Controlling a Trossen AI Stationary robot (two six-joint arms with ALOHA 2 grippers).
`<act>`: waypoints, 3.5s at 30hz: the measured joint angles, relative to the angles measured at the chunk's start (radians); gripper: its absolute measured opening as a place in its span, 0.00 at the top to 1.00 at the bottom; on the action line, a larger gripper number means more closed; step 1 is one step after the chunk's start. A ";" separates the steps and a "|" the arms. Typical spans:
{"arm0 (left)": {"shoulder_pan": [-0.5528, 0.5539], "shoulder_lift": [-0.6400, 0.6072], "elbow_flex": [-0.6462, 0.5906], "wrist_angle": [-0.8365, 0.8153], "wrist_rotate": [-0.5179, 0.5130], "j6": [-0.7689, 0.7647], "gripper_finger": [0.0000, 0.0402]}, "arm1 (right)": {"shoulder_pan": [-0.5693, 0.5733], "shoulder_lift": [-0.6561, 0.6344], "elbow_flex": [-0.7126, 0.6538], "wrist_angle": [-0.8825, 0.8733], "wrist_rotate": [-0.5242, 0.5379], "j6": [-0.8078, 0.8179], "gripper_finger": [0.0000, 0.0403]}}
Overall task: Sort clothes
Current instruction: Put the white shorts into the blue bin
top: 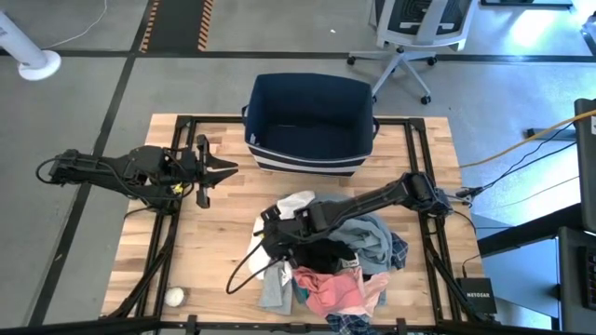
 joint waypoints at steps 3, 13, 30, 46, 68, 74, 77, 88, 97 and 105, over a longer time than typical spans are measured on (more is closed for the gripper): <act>0.000 0.000 0.000 0.000 0.000 0.000 0.85 | 0.006 0.000 -0.027 -0.002 0.057 0.001 0.29; 0.000 0.000 0.000 0.000 0.000 0.008 0.85 | 0.005 0.000 -0.110 0.036 0.145 -0.005 0.30; 0.000 0.000 0.000 0.001 0.000 0.016 0.85 | 0.005 0.019 -0.124 0.088 0.150 -0.028 0.82; 0.000 0.000 0.000 0.000 0.000 0.019 0.85 | 0.013 0.006 0.257 -0.202 0.286 -0.115 0.91; 0.000 0.000 0.000 -0.002 0.000 0.026 0.85 | 0.010 -0.255 0.427 -0.379 0.731 -0.241 0.90; 0.000 0.000 0.000 0.001 0.000 0.026 0.85 | -0.032 -0.344 0.427 -0.349 0.853 -0.340 0.90; 0.000 0.000 0.000 0.002 0.000 0.026 0.85 | -0.083 -0.377 0.427 -0.354 0.851 -0.340 0.90; 0.001 0.000 0.000 0.001 0.000 0.033 0.85 | -0.310 -0.393 0.426 -0.386 0.694 -0.269 0.90; 0.001 0.000 0.000 0.000 0.000 0.033 0.85 | -0.442 -0.369 0.426 -0.584 0.466 -0.088 0.90; 0.001 0.002 0.000 -0.001 0.000 0.029 0.85 | -0.462 -0.319 0.424 -0.713 0.447 0.007 0.88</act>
